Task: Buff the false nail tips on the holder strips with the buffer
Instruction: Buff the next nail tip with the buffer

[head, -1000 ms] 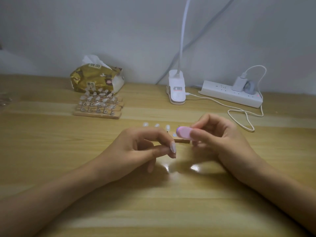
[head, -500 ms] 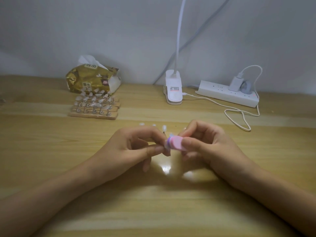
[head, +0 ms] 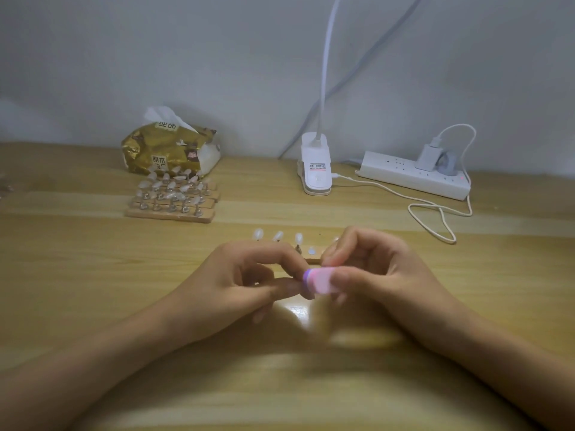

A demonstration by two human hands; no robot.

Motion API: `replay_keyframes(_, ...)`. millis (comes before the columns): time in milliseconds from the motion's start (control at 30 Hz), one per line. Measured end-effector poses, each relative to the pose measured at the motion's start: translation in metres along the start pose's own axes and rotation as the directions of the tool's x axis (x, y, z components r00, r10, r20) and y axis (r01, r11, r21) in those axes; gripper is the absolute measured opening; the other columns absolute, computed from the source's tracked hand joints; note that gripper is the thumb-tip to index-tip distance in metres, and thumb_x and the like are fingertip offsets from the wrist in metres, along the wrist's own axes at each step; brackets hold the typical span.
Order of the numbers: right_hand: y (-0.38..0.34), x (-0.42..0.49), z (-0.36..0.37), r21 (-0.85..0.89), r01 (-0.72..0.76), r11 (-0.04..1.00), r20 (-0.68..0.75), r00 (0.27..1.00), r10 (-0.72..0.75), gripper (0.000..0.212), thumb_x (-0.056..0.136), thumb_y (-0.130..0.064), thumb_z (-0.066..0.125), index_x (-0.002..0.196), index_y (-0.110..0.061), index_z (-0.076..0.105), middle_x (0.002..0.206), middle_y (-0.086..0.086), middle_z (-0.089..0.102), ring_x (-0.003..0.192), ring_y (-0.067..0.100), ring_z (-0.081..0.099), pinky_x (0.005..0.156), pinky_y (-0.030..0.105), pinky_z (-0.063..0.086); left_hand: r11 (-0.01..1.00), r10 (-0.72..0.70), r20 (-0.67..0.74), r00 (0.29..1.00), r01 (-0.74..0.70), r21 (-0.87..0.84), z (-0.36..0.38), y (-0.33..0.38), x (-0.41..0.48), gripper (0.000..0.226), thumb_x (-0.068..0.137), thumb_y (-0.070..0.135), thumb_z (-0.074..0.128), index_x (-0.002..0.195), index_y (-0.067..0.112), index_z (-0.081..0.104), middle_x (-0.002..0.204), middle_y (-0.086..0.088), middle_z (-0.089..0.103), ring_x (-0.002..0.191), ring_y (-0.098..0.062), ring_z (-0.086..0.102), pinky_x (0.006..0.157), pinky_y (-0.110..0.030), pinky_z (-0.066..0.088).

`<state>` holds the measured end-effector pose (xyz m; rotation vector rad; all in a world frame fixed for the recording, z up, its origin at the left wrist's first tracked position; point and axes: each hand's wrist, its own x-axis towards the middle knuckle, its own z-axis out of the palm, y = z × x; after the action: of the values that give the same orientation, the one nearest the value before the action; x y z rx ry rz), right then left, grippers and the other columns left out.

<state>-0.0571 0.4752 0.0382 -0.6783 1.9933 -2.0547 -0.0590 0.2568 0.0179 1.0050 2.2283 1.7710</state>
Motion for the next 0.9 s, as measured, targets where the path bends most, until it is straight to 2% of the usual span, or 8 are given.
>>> replay_keyframes(100, -0.003, 0.0, -0.006, 0.031, -0.002, 1.0, -0.093, 0.996, 0.005, 0.024, 0.071, -0.004, 0.084, 0.069, -0.022, 0.068, 0.079, 0.003, 0.072, 0.066, 0.012, 0.065, 0.056, 0.018, 0.053, 1.0, 0.0, -0.02, 1.0, -0.001, -0.022, -0.001, 0.0, 0.0, 0.007, 0.086, 0.03, 0.065, 0.086, 0.027, 0.071, 0.087, 0.003, 0.073, 0.048, -0.009, 0.048, 0.049, -0.016, 0.042)
replay_keyframes(200, -0.001, -0.002, 0.004, 0.057, -0.005, 0.998, 0.028, 1.0, 0.004, 0.022, 0.076, 0.002, 0.078, 0.074, -0.018, 0.069, 0.078, 0.003, 0.07, 0.063, 0.011, 0.065, 0.056, 0.019, 0.053, 1.0, 0.02, -0.012, 1.0, -0.02, -0.004, 0.0, 0.001, 0.0, 0.007, 0.085, 0.03, 0.063, 0.087, 0.029, 0.071, 0.079, 0.014, 0.069, 0.046, -0.005, 0.047, 0.049, -0.015, 0.041)
replay_keyframes(300, 0.0, 0.002, -0.002, 0.003, -0.003, 1.0, -0.126, 0.992, 0.004, 0.019, 0.072, -0.003, 0.081, 0.075, -0.01, 0.064, 0.075, 0.003, 0.07, 0.061, 0.009, 0.063, 0.053, 0.017, 0.051, 1.0, -0.003, -0.052, 0.999, 0.002, -0.017, -0.002, 0.0, -0.001, 0.01, 0.085, 0.031, 0.065, 0.087, 0.023, 0.071, 0.086, 0.003, 0.073, 0.046, -0.007, 0.047, 0.05, -0.015, 0.041)
replay_keyframes(367, -0.001, 0.001, -0.006, 0.038, 0.013, 0.999, -0.167, 0.986, -0.007, 0.019, 0.071, -0.005, 0.082, 0.075, -0.012, 0.065, 0.076, 0.004, 0.07, 0.061, 0.009, 0.063, 0.053, 0.017, 0.052, 1.0, -0.004, -0.055, 0.998, 0.004, -0.011, -0.002, 0.0, -0.001, 0.011, 0.085, 0.031, 0.065, 0.087, 0.022, 0.071, 0.088, 0.001, 0.074, 0.046, -0.009, 0.047, 0.05, -0.016, 0.042)
replay_keyframes(467, 0.001, -0.001, 0.003, 0.067, 0.014, 0.998, 0.007, 1.0, -0.014, 0.021, 0.075, -0.001, 0.08, 0.074, -0.019, 0.069, 0.078, 0.004, 0.07, 0.063, 0.011, 0.065, 0.055, 0.02, 0.053, 0.999, 0.033, -0.037, 0.999, -0.032, 0.037, 0.0, 0.001, -0.001, 0.01, 0.085, 0.029, 0.064, 0.088, 0.024, 0.071, 0.082, 0.007, 0.071, 0.045, -0.008, 0.048, 0.049, -0.018, 0.041)
replay_keyframes(600, -0.001, 0.003, -0.006, 0.034, -0.006, 0.999, -0.135, 0.991, 0.01, 0.018, 0.071, -0.008, 0.082, 0.07, -0.017, 0.067, 0.076, 0.004, 0.07, 0.063, 0.014, 0.062, 0.054, 0.017, 0.052, 0.998, 0.042, -0.057, 0.997, -0.04, 0.04, 0.0, 0.001, -0.002, 0.008, 0.086, 0.027, 0.063, 0.086, 0.026, 0.071, 0.088, 0.001, 0.073, 0.046, -0.009, 0.048, 0.049, -0.019, 0.042)
replay_keyframes(733, 0.0, -0.001, 0.005, 0.088, -0.008, 0.996, 0.052, 0.999, 0.003, 0.018, 0.075, -0.006, 0.08, 0.075, -0.021, 0.069, 0.08, 0.004, 0.071, 0.063, 0.013, 0.065, 0.057, 0.02, 0.055, 0.997, 0.052, -0.021, 0.998, -0.05, 0.058, 0.002, 0.001, -0.002, 0.01, 0.085, 0.027, 0.062, 0.088, 0.024, 0.071, 0.082, 0.008, 0.07, 0.045, -0.008, 0.049, 0.048, -0.02, 0.041)
replay_keyframes(900, 0.0, -0.001, -0.002, 0.123, -0.032, 0.992, -0.071, 0.997, 0.041, 0.016, 0.075, -0.007, 0.073, 0.07, -0.021, 0.069, 0.081, 0.006, 0.071, 0.066, 0.013, 0.064, 0.057, 0.019, 0.054, 0.998, 0.052, -0.037, 0.998, -0.051, 0.025, 0.001, 0.002, -0.002, 0.008, 0.086, 0.024, 0.063, 0.085, 0.026, 0.07, 0.086, 0.003, 0.072, 0.046, -0.009, 0.048, 0.047, -0.02, 0.042)
